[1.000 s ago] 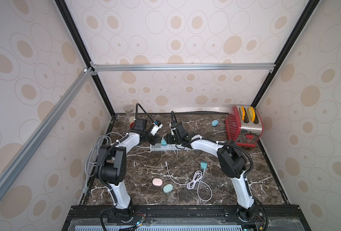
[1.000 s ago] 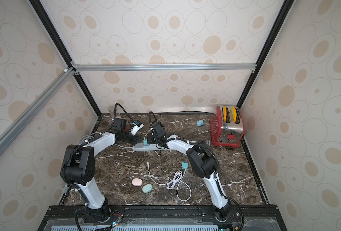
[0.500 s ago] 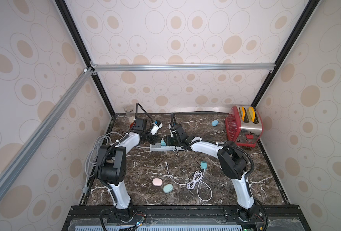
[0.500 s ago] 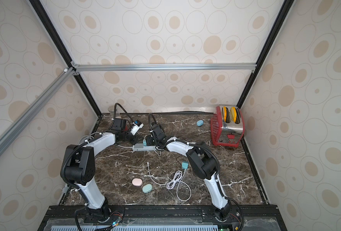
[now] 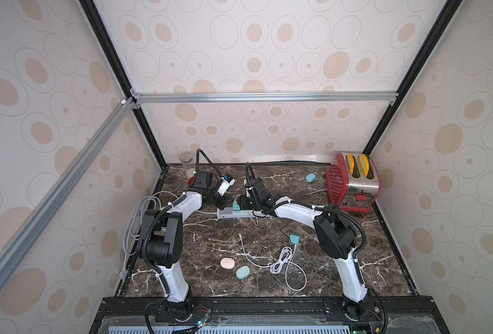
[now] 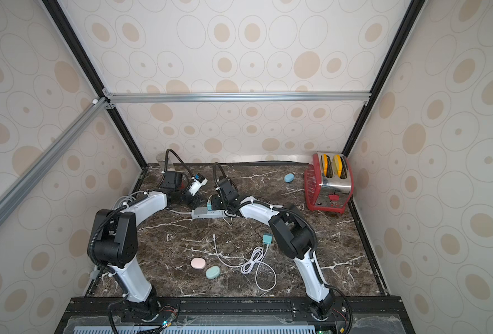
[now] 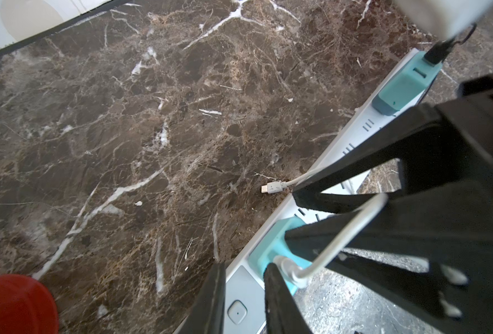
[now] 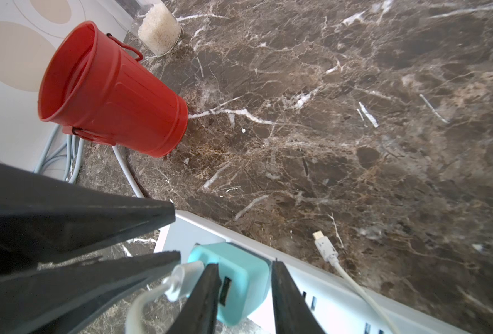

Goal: Charge the bluetooth headset
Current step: Adjust the plug at the socket.

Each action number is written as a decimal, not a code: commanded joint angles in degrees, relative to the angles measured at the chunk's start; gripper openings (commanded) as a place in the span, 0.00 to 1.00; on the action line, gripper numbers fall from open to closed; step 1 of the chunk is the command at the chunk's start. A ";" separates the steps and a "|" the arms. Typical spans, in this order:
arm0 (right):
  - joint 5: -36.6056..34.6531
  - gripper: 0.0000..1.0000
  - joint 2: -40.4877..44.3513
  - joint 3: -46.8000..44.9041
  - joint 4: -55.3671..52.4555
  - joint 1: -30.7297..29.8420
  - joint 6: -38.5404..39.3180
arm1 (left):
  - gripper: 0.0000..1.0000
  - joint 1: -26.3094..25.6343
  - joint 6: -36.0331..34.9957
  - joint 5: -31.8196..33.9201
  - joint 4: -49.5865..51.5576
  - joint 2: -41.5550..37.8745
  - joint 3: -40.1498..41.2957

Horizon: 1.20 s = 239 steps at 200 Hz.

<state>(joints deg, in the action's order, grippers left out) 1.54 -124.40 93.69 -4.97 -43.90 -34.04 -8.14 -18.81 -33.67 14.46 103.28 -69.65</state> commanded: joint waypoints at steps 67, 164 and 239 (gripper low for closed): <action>-0.12 0.30 -5.01 -4.27 -10.40 -0.42 1.00 | 0.25 0.95 4.31 1.89 -1.46 -4.83 3.76; 0.74 0.25 -5.06 -9.25 -9.04 -1.48 0.17 | 0.25 0.98 7.56 0.88 -5.92 -7.35 8.05; 1.81 0.21 -3.40 -12.85 -7.20 -2.42 -0.13 | 0.25 0.94 15.28 2.01 -6.69 -7.83 8.35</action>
<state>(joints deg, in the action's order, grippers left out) 1.56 -122.67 86.06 5.72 -44.21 -34.54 -7.44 -7.99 -32.01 8.19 96.86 -61.41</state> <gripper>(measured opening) 0.211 0.251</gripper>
